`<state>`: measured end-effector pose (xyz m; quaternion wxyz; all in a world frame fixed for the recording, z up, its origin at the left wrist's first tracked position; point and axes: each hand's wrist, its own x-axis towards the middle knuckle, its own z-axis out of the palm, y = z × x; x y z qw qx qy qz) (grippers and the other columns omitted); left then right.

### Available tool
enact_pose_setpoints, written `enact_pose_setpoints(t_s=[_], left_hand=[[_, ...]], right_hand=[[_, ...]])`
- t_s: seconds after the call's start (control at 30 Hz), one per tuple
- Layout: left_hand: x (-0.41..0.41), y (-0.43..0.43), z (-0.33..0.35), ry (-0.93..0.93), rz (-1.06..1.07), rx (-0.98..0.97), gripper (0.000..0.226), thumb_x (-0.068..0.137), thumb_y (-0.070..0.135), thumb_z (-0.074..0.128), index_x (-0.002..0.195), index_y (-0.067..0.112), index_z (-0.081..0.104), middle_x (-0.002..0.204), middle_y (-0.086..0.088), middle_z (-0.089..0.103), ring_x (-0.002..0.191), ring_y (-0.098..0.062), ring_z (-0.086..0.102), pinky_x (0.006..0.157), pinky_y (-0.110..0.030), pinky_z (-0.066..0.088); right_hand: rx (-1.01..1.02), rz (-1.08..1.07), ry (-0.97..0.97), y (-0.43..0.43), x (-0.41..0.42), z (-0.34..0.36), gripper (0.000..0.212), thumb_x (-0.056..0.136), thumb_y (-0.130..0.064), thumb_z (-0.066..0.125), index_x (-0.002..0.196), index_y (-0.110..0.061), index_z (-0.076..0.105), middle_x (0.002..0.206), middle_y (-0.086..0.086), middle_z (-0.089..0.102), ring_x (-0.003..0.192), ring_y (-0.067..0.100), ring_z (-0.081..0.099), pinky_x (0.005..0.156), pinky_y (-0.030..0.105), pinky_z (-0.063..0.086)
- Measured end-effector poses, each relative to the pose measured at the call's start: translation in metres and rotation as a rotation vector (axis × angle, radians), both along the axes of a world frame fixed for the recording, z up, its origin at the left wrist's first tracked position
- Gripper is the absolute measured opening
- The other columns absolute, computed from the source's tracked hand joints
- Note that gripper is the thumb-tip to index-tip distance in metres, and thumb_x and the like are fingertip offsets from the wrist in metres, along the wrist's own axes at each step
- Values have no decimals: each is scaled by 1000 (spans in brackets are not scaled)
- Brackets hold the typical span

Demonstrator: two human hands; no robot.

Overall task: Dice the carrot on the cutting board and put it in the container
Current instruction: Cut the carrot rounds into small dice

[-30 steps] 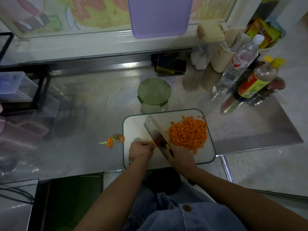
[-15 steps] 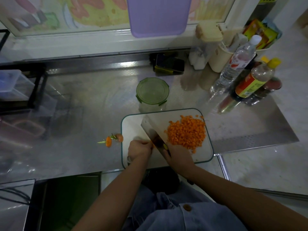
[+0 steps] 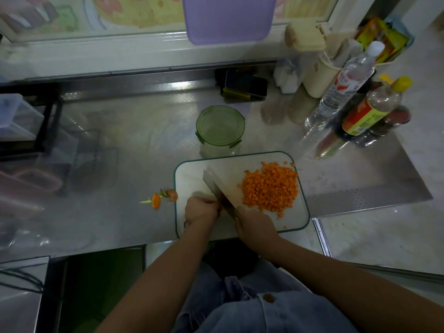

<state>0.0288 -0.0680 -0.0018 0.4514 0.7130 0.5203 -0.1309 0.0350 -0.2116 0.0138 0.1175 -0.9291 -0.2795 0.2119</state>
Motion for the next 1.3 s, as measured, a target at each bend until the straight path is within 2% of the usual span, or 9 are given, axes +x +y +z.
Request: enact_pose_setpoints(t_s=[0.1, 0.2, 0.33, 0.43, 0.63, 0.8, 0.97, 1.07, 1.3], left_hand=[[0, 1, 1, 12, -6, -10, 16, 68, 22, 80, 81, 12, 77, 80, -10, 73, 78, -26, 69, 67, -27, 55], [-1, 2, 0, -1, -44, -3, 15, 70, 24, 79, 82, 15, 78, 80, -9, 73, 79, -26, 69, 72, -29, 57], [-3, 1, -2, -29, -75, 24, 13, 71, 28, 78, 75, 16, 77, 75, -7, 73, 75, -25, 69, 75, -34, 58], [-5, 1, -3, -45, -92, 55, 20, 72, 34, 78, 76, 15, 78, 75, -6, 73, 75, -24, 69, 74, -34, 57], [-8, 1, 2, -55, -160, 144, 30, 77, 45, 72, 85, 17, 78, 84, -4, 74, 80, -23, 69, 68, -25, 50], [-13, 7, 8, -180, -414, 334, 15, 83, 27, 66, 96, 20, 69, 93, -1, 69, 89, -22, 64, 71, -27, 45], [-8, 12, 8, -195, -917, 543, 34, 87, 16, 56, 118, 27, 61, 114, -6, 52, 97, -30, 58, 74, -37, 47], [-2, 11, 8, -169, -971, 550, 32, 86, 16, 56, 115, 28, 64, 112, -6, 52, 99, -28, 58, 79, -35, 47], [-4, 11, 5, -206, -946, 578, 16, 85, 27, 63, 99, 23, 68, 102, -4, 55, 95, -25, 58, 73, -35, 49]], right_hand=[[1, -11, 1, -1, -1, -2, 23, 98, -24, 37, 110, -9, 50, 96, 12, 62, 85, 31, 61, 59, 30, 36], [56, -26, -7, -5, 1, -3, 23, 98, -26, 38, 110, -10, 51, 94, 12, 62, 82, 32, 60, 59, 31, 38], [166, -66, -31, -11, 5, -4, 24, 97, -31, 42, 94, -12, 55, 74, 9, 59, 62, 27, 54, 51, 32, 35], [250, -130, -14, -13, 9, -1, 34, 93, -38, 37, 88, -10, 57, 68, 9, 58, 57, 25, 54, 51, 36, 38], [287, -205, 54, -18, 17, -1, 25, 97, -26, 47, 85, -7, 57, 65, 8, 55, 57, 22, 50, 53, 36, 37], [324, -217, 81, -22, 17, -2, 26, 96, -21, 49, 74, -9, 49, 56, -3, 38, 49, 10, 35, 47, 27, 23], [330, -245, 124, -25, 17, -2, 33, 96, -22, 50, 65, -21, 37, 56, -4, 36, 50, 10, 34, 49, 28, 24], [319, -239, 128, -27, 17, 1, 35, 97, -23, 49, 65, -24, 36, 56, -7, 36, 49, 6, 33, 48, 24, 22], [331, -337, 93, -31, 22, -7, 29, 95, -23, 51, 69, -14, 43, 56, 0, 40, 52, 18, 41, 49, 31, 25]])
